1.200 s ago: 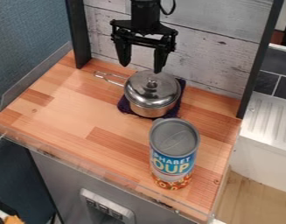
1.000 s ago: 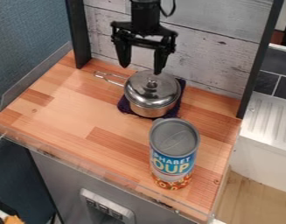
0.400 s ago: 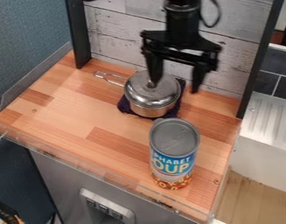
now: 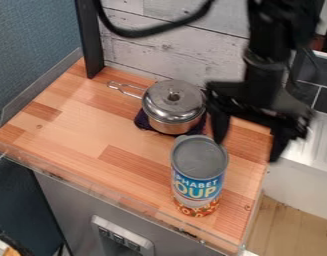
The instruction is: Move the can in the left side of the table
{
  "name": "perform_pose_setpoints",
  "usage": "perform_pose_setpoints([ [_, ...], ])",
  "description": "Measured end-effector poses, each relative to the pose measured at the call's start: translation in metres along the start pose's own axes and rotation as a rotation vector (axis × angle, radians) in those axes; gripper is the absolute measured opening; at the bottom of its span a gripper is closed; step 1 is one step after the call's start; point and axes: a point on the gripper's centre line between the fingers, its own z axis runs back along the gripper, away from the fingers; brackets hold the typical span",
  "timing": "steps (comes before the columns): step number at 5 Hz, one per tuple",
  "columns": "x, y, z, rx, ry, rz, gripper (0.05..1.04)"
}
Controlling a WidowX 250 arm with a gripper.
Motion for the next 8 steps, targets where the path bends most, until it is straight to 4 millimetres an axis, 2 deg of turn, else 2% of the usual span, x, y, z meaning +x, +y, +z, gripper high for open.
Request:
perform_pose_setpoints([
  [1, -0.010, -0.024, -0.005, 0.029, -0.012, -0.020, 1.001],
  [2, -0.013, -0.022, -0.023, 0.069, 0.011, 0.008, 1.001],
  [3, -0.007, -0.004, -0.038, 0.105, 0.032, 0.052, 1.001],
  [4, 0.003, 0.023, -0.051, 0.126, 0.068, 0.108, 1.001],
  [7, 0.017, 0.099, -0.046, 0.142, 0.107, 0.190, 1.001],
  [8, 0.020, 0.137, -0.045, 0.131, 0.141, 0.208, 1.001],
])
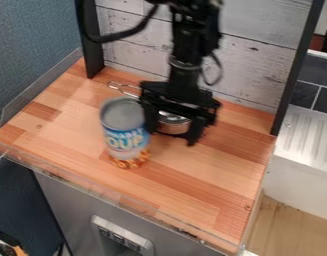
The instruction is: Move the can in the left side of the table
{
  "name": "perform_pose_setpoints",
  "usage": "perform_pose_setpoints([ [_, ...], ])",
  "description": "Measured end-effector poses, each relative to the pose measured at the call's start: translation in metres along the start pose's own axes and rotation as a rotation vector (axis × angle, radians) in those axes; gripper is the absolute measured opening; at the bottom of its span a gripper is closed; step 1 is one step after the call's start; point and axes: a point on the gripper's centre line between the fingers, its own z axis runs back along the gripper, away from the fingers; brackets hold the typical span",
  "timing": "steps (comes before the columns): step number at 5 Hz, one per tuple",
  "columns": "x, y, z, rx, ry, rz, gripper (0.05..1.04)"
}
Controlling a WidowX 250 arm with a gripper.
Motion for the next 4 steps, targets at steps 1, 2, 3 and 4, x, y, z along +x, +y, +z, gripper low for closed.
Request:
perform_pose_setpoints([
  [1, 0.010, 0.028, -0.005, 0.003, 0.035, 0.018, 1.001],
  [2, 0.018, 0.053, -0.006, 0.017, 0.061, 0.044, 1.001],
  [3, 0.020, 0.068, -0.012, 0.046, 0.094, 0.060, 1.001],
  [4, 0.021, 0.079, -0.009, 0.064, 0.098, 0.080, 1.001],
])
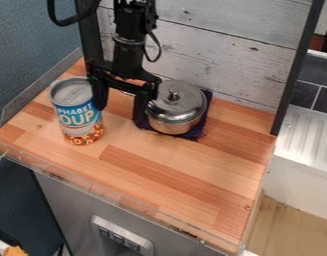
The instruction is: Move the can in the left side of the table
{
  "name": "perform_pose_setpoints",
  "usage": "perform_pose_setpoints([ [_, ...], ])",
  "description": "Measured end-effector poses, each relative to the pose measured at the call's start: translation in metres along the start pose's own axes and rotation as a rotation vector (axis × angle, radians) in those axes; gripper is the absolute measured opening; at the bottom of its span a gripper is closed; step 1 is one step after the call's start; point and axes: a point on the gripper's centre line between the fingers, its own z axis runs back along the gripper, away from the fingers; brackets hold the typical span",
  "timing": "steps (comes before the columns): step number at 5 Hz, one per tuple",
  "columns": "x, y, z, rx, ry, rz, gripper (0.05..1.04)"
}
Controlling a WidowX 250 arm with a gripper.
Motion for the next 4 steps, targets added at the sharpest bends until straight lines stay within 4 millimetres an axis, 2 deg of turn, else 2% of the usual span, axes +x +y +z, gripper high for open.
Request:
perform_pose_setpoints([
  [1, -0.003, -0.004, 0.002, -0.038, -0.027, -0.075, 1.000],
  [2, -0.013, -0.009, 0.027, -0.099, -0.107, -0.129, 1.000],
  [4, -0.026, -0.002, 0.049, -0.141, -0.183, -0.156, 1.000],
])
